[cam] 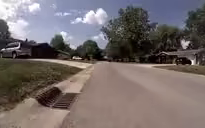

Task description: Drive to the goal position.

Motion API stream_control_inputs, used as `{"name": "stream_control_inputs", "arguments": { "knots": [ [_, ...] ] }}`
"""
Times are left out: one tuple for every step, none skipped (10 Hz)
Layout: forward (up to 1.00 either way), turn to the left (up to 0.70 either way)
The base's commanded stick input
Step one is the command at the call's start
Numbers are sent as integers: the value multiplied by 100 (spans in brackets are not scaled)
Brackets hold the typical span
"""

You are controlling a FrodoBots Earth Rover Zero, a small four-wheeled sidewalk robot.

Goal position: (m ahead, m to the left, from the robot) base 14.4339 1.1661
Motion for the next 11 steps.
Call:
{"name": "stream_control_inputs", "arguments": {
  "knots": [
    [100,0],
    [100,0],
    [100,0],
    [100,0],
    [100,0],
    [100,0],
    [100,0],
    [100,0],
    [100,0],
    [100,0],
    [100,0]
  ]
}}
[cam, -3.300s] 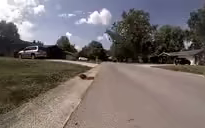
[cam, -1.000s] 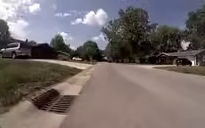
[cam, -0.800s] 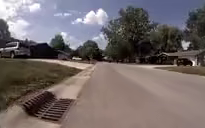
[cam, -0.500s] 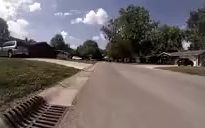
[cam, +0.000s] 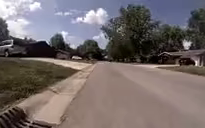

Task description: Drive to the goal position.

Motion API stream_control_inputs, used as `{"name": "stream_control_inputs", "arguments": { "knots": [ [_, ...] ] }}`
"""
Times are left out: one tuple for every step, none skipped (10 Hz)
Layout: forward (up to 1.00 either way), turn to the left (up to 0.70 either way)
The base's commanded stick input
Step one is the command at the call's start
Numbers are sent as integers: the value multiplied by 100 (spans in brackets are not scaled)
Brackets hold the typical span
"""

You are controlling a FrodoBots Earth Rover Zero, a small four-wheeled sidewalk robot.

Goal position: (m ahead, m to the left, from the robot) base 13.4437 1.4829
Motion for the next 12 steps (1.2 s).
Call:
{"name": "stream_control_inputs", "arguments": {
  "knots": [
    [100,0],
    [100,0],
    [100,0],
    [100,0],
    [100,0],
    [100,0],
    [100,0],
    [100,0],
    [100,0],
    [100,0],
    [100,0],
    [100,0]
  ]
}}
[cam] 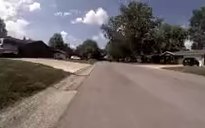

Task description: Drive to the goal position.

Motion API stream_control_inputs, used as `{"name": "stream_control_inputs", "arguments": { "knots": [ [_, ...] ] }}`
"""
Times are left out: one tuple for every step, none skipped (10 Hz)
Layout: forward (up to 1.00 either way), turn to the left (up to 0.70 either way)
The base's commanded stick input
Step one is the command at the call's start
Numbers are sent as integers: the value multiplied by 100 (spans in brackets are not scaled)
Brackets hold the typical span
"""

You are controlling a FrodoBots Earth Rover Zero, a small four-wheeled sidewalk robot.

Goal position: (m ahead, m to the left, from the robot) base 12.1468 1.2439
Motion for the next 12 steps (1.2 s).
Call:
{"name": "stream_control_inputs", "arguments": {
  "knots": [
    [100,0],
    [100,0],
    [100,0],
    [100,0],
    [100,0],
    [100,0],
    [100,0],
    [100,0],
    [100,0],
    [100,2],
    [100,5],
    [100,6]
  ]
}}
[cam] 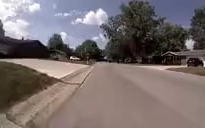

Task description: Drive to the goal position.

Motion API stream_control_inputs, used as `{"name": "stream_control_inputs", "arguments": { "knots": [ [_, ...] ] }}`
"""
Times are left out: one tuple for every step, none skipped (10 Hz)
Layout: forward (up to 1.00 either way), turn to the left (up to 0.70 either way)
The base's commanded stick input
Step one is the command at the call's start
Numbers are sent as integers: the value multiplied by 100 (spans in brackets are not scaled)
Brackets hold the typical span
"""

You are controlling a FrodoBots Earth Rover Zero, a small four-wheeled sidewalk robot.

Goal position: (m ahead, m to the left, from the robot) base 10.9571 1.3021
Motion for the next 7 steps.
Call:
{"name": "stream_control_inputs", "arguments": {
  "knots": [
    [100,7],
    [100,7],
    [100,5],
    [100,1],
    [100,0],
    [100,0],
    [100,0]
  ]
}}
